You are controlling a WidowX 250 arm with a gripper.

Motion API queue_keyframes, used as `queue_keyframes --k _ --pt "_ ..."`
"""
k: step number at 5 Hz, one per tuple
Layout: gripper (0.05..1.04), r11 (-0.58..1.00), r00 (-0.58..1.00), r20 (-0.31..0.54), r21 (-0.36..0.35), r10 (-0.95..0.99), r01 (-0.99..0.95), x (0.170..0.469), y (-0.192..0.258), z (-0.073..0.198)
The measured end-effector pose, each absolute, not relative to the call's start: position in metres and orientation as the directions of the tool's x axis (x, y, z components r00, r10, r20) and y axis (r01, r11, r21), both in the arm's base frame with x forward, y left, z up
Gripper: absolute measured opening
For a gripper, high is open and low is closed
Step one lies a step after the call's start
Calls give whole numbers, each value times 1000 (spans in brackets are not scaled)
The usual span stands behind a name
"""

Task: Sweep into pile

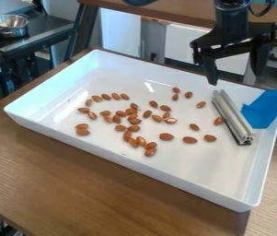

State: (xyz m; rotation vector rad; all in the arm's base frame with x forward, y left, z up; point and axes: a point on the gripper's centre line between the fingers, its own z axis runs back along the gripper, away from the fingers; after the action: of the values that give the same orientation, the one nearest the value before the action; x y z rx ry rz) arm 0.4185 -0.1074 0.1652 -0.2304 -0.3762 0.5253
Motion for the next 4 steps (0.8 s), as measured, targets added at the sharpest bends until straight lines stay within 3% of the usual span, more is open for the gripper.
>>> queue_keyframes --k 4 --pt "1001 821 784 248 -227 569 -524 455 -109 107"
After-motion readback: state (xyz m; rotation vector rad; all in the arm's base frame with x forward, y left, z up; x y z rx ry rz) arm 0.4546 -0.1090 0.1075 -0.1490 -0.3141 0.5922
